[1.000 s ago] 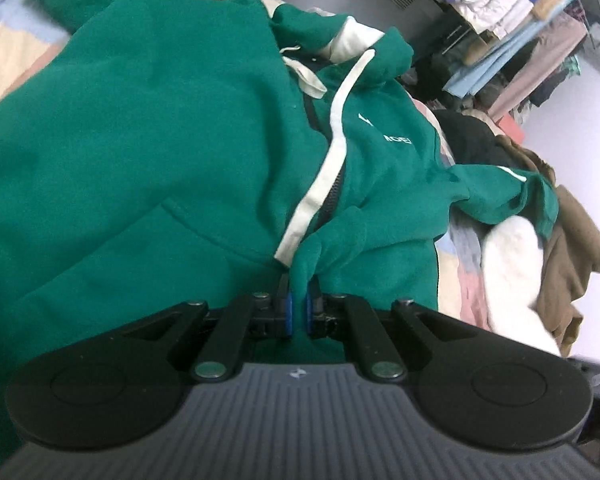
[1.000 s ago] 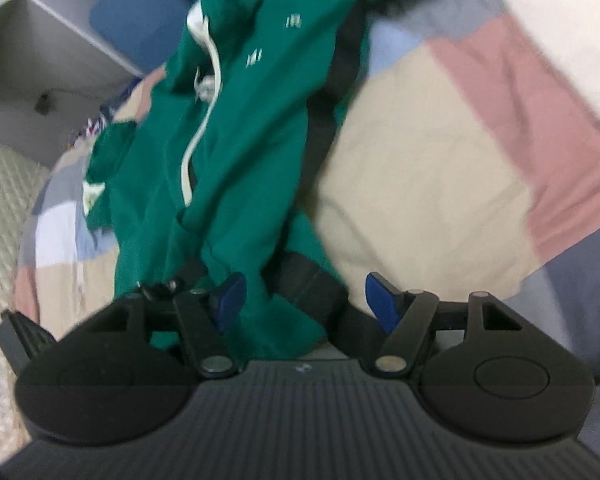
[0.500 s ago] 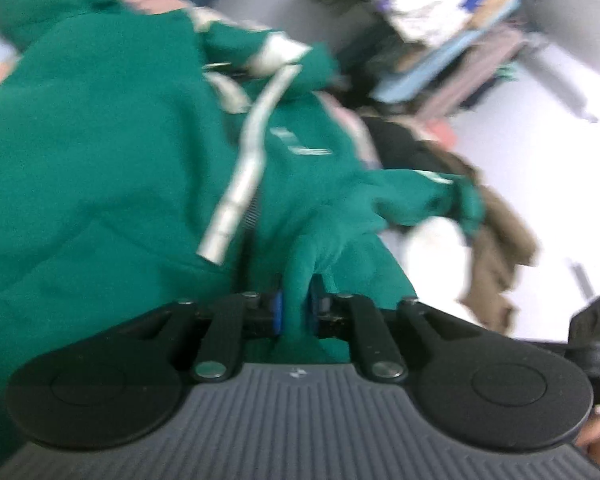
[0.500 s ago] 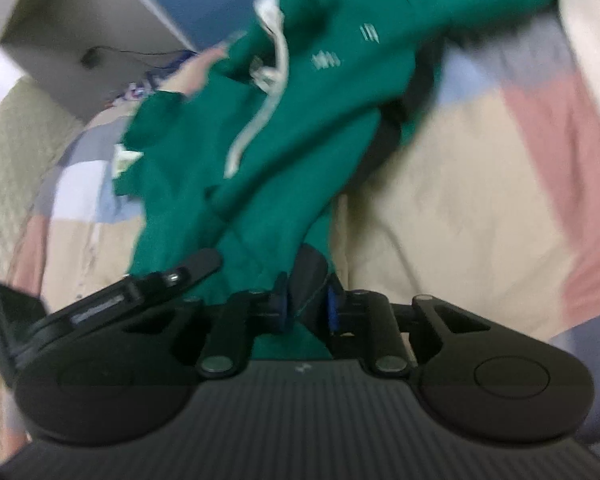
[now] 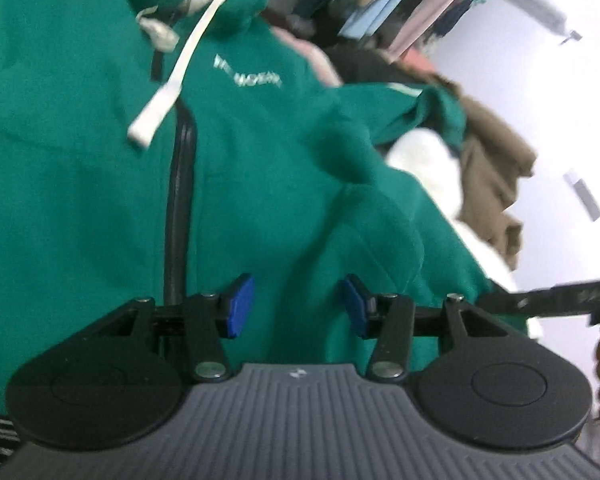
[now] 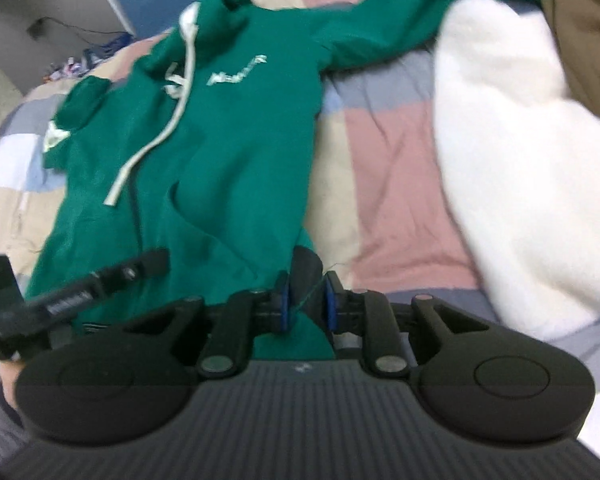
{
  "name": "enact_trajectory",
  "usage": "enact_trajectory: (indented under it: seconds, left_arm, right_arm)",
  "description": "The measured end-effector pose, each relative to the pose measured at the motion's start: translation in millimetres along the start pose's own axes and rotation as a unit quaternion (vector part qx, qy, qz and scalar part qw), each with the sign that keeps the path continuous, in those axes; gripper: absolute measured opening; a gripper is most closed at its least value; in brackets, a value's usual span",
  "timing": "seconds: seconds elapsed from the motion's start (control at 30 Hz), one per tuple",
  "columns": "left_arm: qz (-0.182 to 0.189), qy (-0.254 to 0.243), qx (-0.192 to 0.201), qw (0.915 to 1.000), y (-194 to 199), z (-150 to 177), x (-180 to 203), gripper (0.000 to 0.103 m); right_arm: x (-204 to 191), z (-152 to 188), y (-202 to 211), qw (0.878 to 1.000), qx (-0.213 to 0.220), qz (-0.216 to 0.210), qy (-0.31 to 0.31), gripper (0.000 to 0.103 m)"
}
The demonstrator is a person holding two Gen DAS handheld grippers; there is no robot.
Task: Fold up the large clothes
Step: 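Open the left tool and release the hoodie front, then grasp the green ribbed cuff with the right tool and lift it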
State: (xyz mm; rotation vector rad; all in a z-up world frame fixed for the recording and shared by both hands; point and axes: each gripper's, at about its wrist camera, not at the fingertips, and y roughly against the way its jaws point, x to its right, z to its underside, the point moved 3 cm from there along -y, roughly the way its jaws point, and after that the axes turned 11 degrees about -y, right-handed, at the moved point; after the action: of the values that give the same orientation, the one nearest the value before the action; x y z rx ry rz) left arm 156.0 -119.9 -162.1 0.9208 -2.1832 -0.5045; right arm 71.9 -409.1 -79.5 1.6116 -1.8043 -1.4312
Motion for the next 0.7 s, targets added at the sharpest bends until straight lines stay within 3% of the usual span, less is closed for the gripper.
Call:
enact_trajectory:
  seconds: [0.2, 0.23, 0.3, 0.47, 0.7]
  left_arm:
    - [-0.034, -0.031, -0.024, 0.9987, -11.7, 3.0, 7.6, 0.055]
    - [-0.04, -0.04, -0.028, 0.998, -13.3, 3.9, 10.1, 0.055]
    - [-0.051, -0.059, -0.031, 0.9964, -13.5, 4.7, 14.3, 0.056]
    - [-0.04, -0.053, -0.024, 0.9975, -5.2, -3.1, 19.1, 0.066]
    - [-0.067, -0.036, 0.019, 0.9969, 13.9, -22.4, 6.2, 0.07]
  right_arm:
    - [11.8, -8.3, 2.1, 0.999, -0.009, -0.005, -0.032, 0.031]
    - [15.9, -14.5, 5.0, 0.999, -0.003, -0.01, -0.039, 0.037]
    - [26.1, -27.7, 9.8, 0.998, 0.012, -0.024, -0.063, 0.064]
    - [54.0, -84.7, 0.6, 0.99, 0.073, -0.049, -0.111, 0.065]
    - [97.1, -199.9, -47.5, 0.966, 0.218, -0.047, -0.13, 0.065]
